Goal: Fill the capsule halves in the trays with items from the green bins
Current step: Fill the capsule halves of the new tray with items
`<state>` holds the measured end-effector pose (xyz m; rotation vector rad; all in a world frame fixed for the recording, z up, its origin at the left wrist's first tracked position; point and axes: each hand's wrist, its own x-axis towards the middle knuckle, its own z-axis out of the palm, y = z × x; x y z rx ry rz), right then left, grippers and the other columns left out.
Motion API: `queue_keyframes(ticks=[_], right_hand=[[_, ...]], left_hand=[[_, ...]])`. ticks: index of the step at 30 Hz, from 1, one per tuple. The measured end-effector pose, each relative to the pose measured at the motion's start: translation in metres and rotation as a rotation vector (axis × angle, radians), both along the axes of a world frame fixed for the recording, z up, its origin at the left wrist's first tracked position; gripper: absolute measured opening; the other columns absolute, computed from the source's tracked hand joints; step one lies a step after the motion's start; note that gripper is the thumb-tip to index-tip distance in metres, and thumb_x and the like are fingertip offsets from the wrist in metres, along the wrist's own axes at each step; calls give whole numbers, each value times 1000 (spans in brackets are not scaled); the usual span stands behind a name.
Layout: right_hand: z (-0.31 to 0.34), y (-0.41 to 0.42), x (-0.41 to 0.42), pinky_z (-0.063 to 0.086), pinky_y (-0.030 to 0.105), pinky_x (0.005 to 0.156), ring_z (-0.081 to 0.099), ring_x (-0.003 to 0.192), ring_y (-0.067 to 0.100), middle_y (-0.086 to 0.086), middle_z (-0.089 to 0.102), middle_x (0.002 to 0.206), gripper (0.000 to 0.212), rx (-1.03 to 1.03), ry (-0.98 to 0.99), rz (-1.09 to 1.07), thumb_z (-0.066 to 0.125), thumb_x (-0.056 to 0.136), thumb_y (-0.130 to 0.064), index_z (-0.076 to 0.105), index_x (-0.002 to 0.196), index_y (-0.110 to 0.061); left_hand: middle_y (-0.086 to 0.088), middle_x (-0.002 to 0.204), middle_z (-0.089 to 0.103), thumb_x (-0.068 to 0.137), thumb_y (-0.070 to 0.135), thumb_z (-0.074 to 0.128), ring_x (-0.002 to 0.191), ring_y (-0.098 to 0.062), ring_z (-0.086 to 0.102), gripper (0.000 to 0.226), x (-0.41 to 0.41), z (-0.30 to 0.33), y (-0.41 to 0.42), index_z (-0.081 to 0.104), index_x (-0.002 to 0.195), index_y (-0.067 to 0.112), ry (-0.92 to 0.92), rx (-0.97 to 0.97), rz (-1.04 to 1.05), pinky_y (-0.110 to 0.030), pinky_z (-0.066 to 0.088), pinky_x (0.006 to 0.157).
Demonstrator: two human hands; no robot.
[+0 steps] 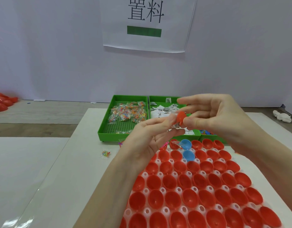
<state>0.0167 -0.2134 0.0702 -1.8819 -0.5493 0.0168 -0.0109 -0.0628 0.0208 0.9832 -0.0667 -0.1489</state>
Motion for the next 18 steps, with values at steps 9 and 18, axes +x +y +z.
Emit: queue_keyframes(ticks=[9,18], right_hand=[[-6,-15,20,46,6,52,63,59,-4,-10,69,62,30,-188,-1,-25,72,74,1,70,73,-28],[-49,-34,58,49,29,68,57,65,7,-7,64,68,30,-523,-42,-166,69,77,-5,63,63,-31]], left_hand=[[2,77,74,70,24,72,73,-3,68,13,8,-6,-14,76,81,18,-100,406,188,-11,50,62],[3,128,57,81,51,62,120,-18,48,60,69,-24,-20,49,131,21,-364,1800,17,-36,26,102]])
